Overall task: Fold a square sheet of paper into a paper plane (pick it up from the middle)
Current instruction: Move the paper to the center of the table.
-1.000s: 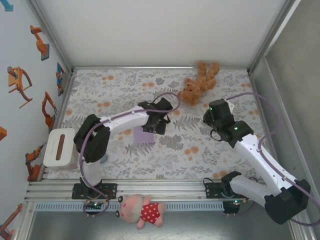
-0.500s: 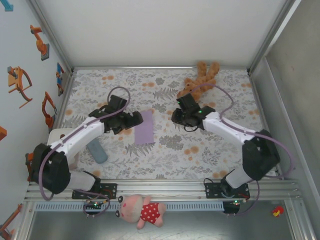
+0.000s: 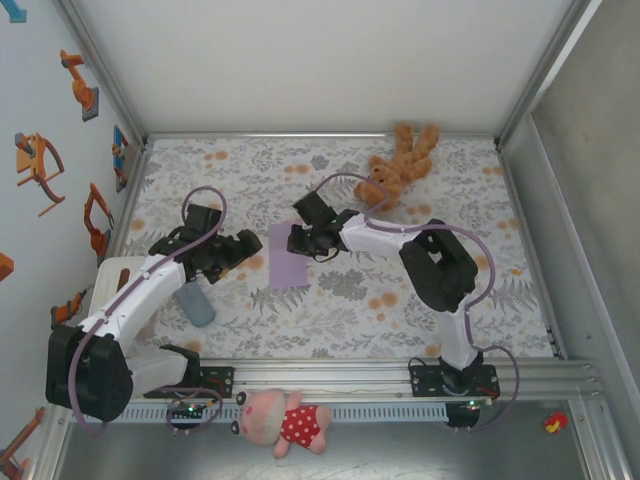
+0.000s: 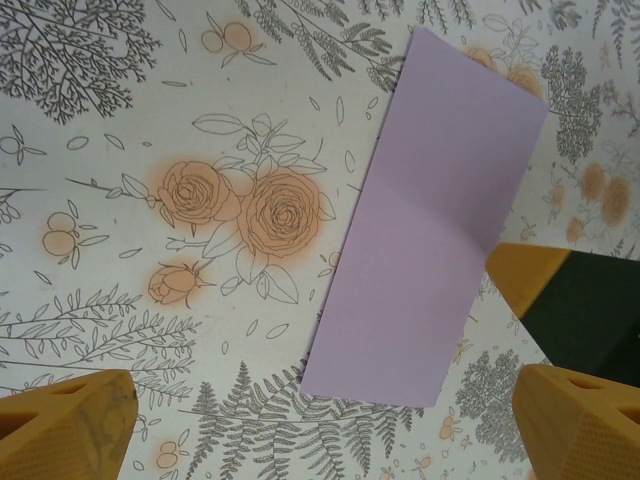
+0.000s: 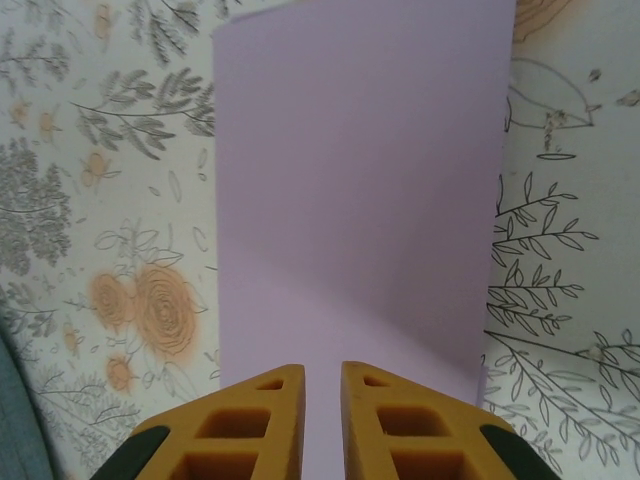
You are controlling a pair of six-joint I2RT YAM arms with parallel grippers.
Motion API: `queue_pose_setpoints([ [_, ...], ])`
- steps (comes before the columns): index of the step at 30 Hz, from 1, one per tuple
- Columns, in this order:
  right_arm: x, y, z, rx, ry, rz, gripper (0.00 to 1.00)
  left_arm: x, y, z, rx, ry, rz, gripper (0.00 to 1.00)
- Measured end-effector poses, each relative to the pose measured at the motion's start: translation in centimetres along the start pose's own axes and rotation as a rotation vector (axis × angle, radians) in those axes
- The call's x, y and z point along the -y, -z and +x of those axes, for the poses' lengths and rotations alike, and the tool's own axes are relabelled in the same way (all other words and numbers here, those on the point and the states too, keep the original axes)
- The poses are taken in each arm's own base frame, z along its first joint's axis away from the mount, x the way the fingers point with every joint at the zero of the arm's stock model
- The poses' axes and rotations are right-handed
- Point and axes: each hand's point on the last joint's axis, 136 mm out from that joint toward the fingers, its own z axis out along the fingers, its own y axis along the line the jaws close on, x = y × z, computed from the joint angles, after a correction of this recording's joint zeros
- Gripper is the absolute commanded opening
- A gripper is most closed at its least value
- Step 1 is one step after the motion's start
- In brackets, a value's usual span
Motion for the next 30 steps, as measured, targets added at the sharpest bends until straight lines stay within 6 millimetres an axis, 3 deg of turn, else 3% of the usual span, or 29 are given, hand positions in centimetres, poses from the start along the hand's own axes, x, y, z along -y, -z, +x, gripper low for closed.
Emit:
queue_pose_setpoints([
  [7,1.5,-1.5,1.0,-0.043,-0.023,0.038,0.17,0.7,-0.4,0.4,-0.032,0.011,0.038,1.0],
  [10,2.4,-1.5,1.0,-0.048,-0.034,0.052,0.17,0.9,-1.0,0.8,-0.066,0.023,0.058,0.97],
  [20,6.5,1.0,1.7,-0.037,-0.074,0.046,0.17,2.9,-3.5,3.8,-0.218,0.024,0.124,0.72],
  [24,6.5,1.1,1.6,-0.04,-0.074,0.016,0.17,3.6,-4.8,5.8,-0.28,0.014,0.14,0.6],
  [30,6.3,1.0,1.7,-0.039,-0.071,-0.004,0.17,2.4,-6.5,8.1,-0.348,0.049,0.115,0.45],
])
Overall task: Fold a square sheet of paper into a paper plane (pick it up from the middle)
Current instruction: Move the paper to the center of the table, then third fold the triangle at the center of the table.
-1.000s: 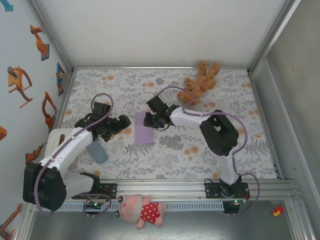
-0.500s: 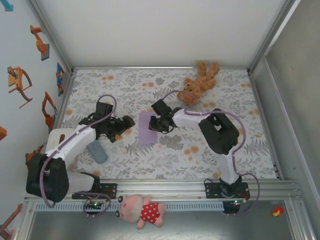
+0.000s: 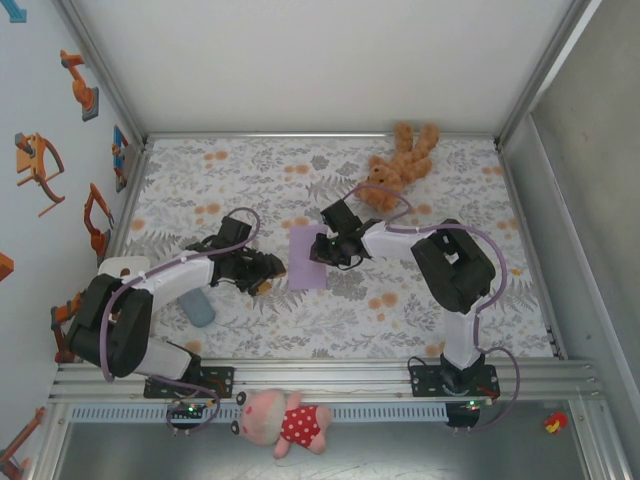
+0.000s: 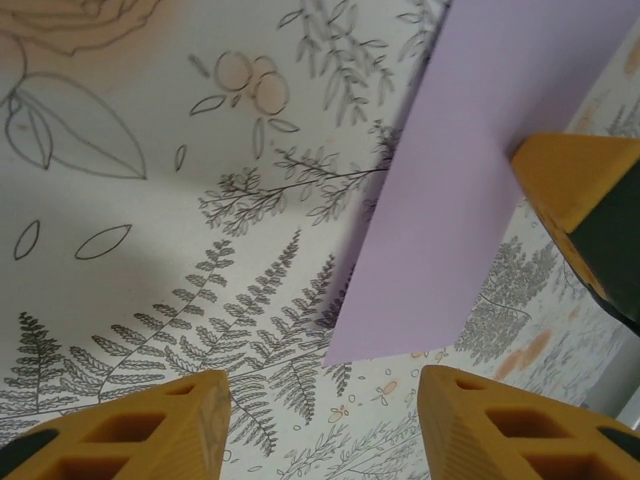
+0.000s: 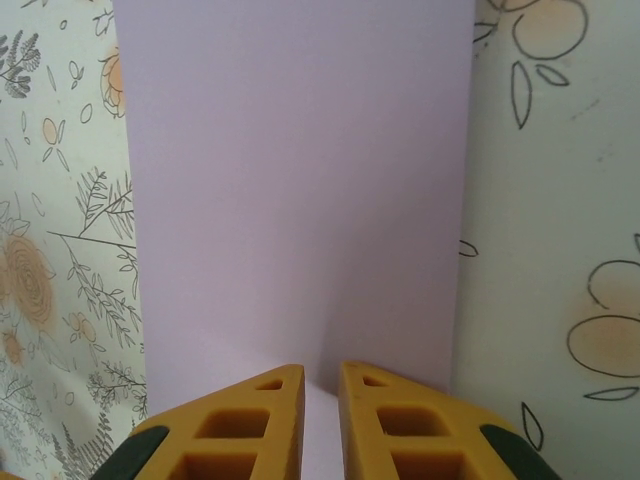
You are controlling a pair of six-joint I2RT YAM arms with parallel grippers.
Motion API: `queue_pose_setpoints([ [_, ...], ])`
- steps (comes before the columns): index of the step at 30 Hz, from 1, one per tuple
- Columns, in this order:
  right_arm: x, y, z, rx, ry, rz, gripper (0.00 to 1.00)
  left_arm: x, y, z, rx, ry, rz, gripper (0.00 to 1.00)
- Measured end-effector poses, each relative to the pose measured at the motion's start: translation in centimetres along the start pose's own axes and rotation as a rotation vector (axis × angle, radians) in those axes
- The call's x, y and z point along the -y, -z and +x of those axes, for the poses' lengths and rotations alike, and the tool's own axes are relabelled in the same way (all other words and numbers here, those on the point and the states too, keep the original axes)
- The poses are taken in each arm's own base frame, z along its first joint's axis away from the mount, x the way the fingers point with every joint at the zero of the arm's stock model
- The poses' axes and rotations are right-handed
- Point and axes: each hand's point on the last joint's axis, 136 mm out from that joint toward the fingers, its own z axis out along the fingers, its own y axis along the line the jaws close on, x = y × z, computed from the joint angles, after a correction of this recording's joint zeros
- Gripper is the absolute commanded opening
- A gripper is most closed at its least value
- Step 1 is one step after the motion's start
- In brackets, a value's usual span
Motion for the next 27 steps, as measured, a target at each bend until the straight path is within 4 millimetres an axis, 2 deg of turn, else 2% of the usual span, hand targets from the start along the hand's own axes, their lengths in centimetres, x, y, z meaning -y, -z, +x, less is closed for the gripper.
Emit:
queue_pose_setpoints([
  [5,-0.1,-0.1,0.0,0.004,0.003,-0.01,0.17,0.3,-1.2,0.3,-0.032,0.018,0.025,0.41],
  [11,-0.1,-0.1,-0.1,0.004,-0.001,-0.026,0.16,0.8,-2.6,0.4,-0.072,0.018,0.054,0.47],
  [14,-0.1,-0.1,-0.1,0.004,-0.001,-0.031,0.16,0.8,-3.1,0.5,-0.093,0.02,0.052,0.47],
  [27,0.0,-0.1,-0.1,0.01,-0.002,-0.039,0.15,3.3,-3.4,-0.4,-0.112,-0.019,0.14,0.38],
])
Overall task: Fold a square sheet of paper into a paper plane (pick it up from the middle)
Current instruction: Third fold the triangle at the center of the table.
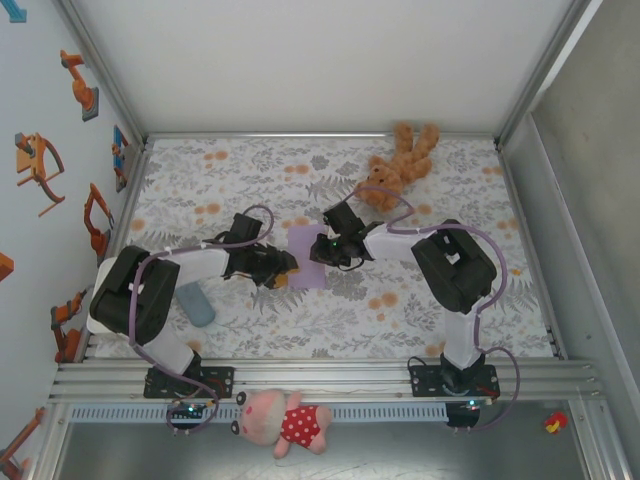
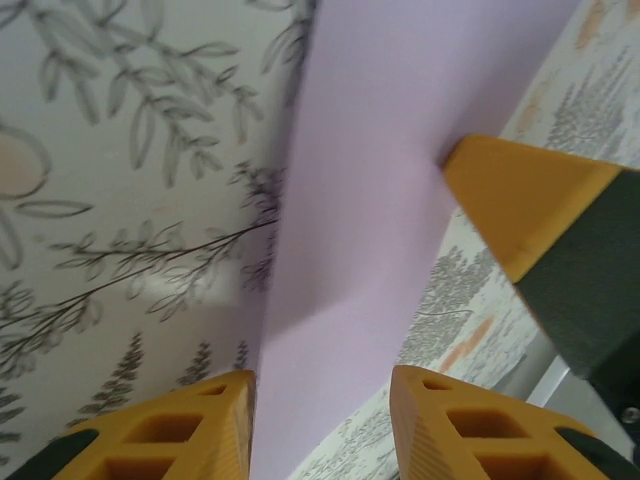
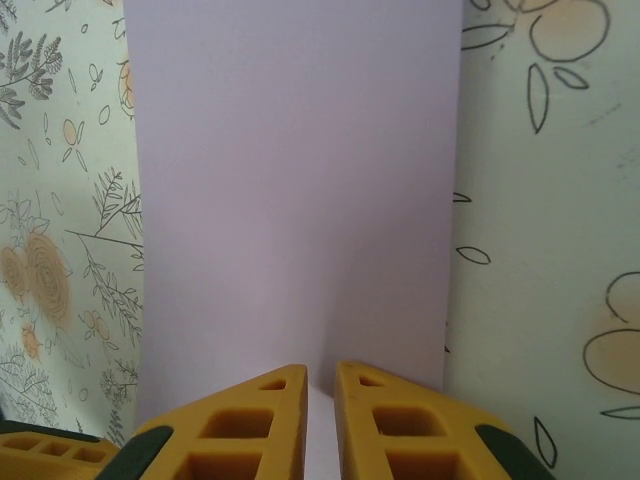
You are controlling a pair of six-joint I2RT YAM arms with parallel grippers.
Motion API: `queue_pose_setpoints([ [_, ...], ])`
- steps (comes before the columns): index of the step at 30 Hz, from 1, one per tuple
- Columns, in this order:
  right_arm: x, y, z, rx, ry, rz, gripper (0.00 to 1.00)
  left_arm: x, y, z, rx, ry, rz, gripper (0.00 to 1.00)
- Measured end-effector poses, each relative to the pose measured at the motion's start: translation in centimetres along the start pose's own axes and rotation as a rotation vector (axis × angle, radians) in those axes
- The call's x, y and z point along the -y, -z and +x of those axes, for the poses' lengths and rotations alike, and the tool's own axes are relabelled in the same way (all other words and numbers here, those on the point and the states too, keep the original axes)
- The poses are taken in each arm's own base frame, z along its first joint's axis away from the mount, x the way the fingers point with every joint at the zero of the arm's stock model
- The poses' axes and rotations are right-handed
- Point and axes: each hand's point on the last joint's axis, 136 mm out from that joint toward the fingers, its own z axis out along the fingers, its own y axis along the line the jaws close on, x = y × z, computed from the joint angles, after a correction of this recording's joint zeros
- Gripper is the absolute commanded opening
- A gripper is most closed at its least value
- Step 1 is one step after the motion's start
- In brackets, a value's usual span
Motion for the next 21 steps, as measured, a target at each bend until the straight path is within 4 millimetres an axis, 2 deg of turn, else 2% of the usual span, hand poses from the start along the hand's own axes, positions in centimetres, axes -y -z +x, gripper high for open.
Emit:
queue_pose_setpoints([
  [4,0.0,0.0,0.0,0.003,0.001,-0.003,0.15,0.8,0.0,-1.1,0.008,0.004,0.056,0.35],
  [8,0.0,0.0,0.0,0.003,0.001,-0.003,0.15,0.3,-1.0,-2.0,-0.007,0.046,0.079,0.32],
  [16,0.1,0.1,0.0,0.006,0.001,-0.005,0.15,0.8,-0.8,-3.0,-0.006,0.062,0.109,0.26],
  [21,0.0,0.1,0.0,0.006,-0.003,-0.005,0.15,0.4,-0.9,-3.3,-0.008,0.076,0.106,0.23],
])
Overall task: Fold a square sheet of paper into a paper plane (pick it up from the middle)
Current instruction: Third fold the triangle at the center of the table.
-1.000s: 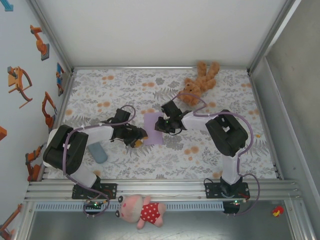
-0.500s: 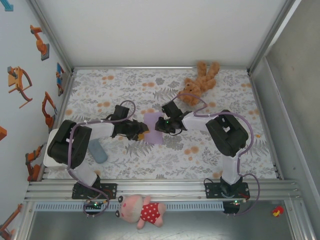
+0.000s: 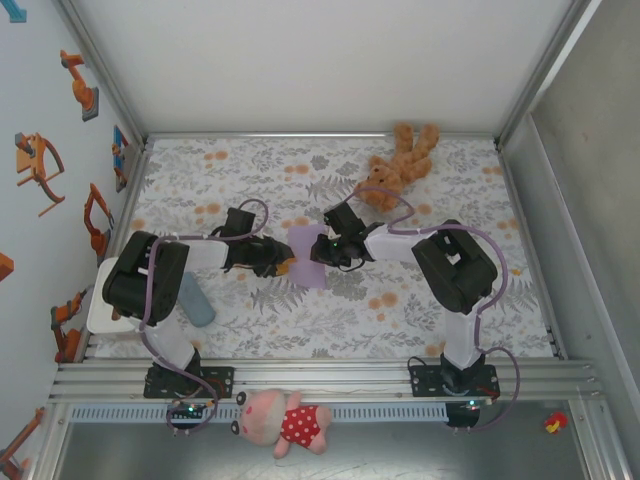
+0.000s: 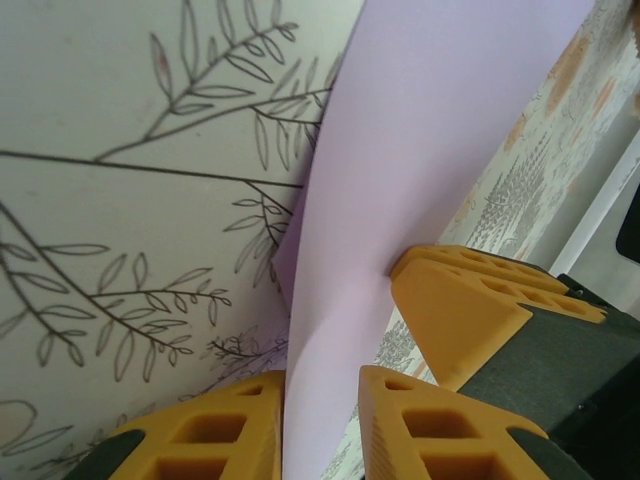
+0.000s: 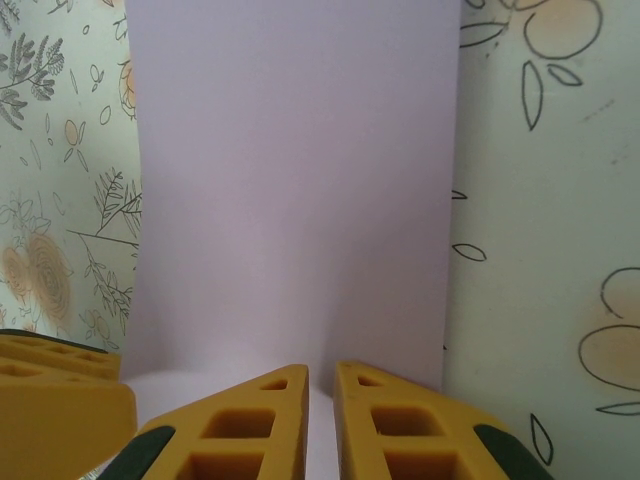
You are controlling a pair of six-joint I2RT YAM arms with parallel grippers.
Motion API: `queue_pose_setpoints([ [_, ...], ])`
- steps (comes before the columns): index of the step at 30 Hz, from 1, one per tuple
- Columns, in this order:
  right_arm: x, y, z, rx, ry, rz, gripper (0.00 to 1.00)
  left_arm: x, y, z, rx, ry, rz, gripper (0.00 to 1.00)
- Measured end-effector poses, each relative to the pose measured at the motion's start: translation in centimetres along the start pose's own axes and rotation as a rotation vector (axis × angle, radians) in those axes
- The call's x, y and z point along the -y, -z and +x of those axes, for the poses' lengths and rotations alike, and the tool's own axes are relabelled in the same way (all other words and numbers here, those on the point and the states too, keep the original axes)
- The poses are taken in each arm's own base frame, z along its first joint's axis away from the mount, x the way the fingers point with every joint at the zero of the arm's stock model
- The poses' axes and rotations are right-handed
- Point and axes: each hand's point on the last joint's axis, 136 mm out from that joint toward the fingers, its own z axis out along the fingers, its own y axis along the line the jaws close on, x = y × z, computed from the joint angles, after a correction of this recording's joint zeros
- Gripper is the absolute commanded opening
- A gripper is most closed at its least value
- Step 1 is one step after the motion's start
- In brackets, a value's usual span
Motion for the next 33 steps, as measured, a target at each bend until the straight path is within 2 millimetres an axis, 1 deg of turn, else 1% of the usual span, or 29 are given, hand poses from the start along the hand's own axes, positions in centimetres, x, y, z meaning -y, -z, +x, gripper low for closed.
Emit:
queue_pose_setpoints([
  [4,0.0,0.0,0.0,0.0,-0.003,-0.001,0.17,-0.1,0.0,0.0,-0.002,0.003,-0.001,0.14],
  [7,-0.2,0.1,-0.1,0.004,0.001,-0.008,0.21,-0.1,0.0,0.0,-0.003,0.004,-0.001,0.06],
  [9,-0.2,0.4,0.0,0.008,0.005,-0.008,0.27,-0.1,0.0,0.0,-0.003,0.005,0.0,0.0],
  [10,-0.2,0.6,0.0,0.011,0.013,-0.008,0.31,-0.1,0.0,0.0,-0.005,0.004,0.0,0.0],
  [13,-0.8,1.7,-0.1,0.029,0.05,-0.02,0.37,-0.1,0.0,0.0,-0.005,0.008,0.001,0.0],
  [15,-1.7,3.2,-0.3,0.06,0.095,-0.046,0.47,0.0,0.0,0.0,-0.005,0.012,0.002,0.0],
  [18,-3.5,6.1,-1.2,0.139,0.179,-0.089,0.64,0.2,0.2,0.1,-0.003,0.022,0.005,0.0],
  [20,-4.3,7.8,-1.7,0.197,0.236,-0.11,0.78,0.4,0.4,0.2,-0.001,0.028,0.007,0.0],
  [21,-4.6,8.6,-1.8,0.223,0.265,-0.114,0.87,0.6,0.5,0.2,0.001,0.031,0.007,0.0],
  [22,-4.8,9.2,-1.9,0.248,0.294,-0.112,0.89,0.8,0.6,0.2,0.003,0.033,0.009,0.0],
  [24,-4.9,10.0,-1.9,0.288,0.361,-0.085,0.89,1.2,0.7,0.3,0.004,0.037,0.01,0.0],
  [26,-5.2,10.3,-1.3,0.313,0.436,-0.06,0.87,1.5,0.8,0.4,0.006,0.039,0.01,0.0],
  [29,-5.6,10.4,0.4,0.323,0.57,-0.034,0.83,2.0,0.9,0.5,0.012,0.043,0.008,0.0],
  [33,-5.8,9.5,2.8,0.307,0.743,-0.028,0.79,2.3,0.9,0.4,0.017,0.048,0.006,0.0],
])
